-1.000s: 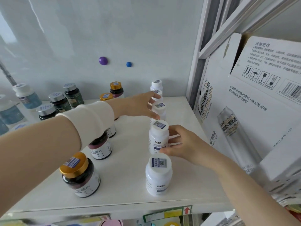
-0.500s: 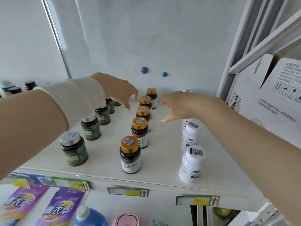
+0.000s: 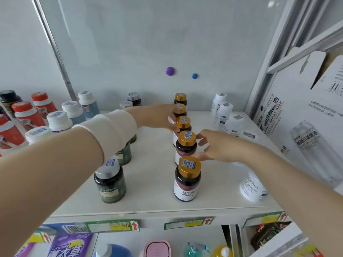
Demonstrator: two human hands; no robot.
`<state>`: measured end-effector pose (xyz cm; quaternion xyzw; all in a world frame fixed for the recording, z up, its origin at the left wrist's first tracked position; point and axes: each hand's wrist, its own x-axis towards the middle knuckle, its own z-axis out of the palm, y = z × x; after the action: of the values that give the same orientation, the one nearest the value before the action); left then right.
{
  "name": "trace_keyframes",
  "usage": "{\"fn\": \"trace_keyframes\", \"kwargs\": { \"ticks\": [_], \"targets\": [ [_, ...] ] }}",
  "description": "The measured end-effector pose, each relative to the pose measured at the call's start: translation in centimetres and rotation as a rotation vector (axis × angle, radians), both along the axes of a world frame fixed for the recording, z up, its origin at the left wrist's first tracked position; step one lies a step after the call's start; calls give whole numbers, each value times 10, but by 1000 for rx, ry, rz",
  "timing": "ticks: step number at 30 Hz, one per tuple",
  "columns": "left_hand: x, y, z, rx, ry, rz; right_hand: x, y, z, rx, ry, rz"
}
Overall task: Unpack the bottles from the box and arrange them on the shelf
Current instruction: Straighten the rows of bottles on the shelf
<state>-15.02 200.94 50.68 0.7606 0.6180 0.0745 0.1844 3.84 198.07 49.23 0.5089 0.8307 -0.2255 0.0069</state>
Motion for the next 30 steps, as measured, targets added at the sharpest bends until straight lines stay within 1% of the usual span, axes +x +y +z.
{"fn": "trace_keyframes", "kwargs": {
  "ticks": [5,11,19,30],
  "targets": [
    [2,13,-15,-10,-35,-2,-10,-5,-16,13,210,-96],
    [10,20,-17,-13,-77,-1,-11,-4,-24,30,323,-124],
    [-8,26,-11,-91,-116,-14,-7,1,-27,9,356,-133],
    [-5,27,-12,-96,-116,-20,-9,-1,-29,-11,387,-138]
  ]
}}
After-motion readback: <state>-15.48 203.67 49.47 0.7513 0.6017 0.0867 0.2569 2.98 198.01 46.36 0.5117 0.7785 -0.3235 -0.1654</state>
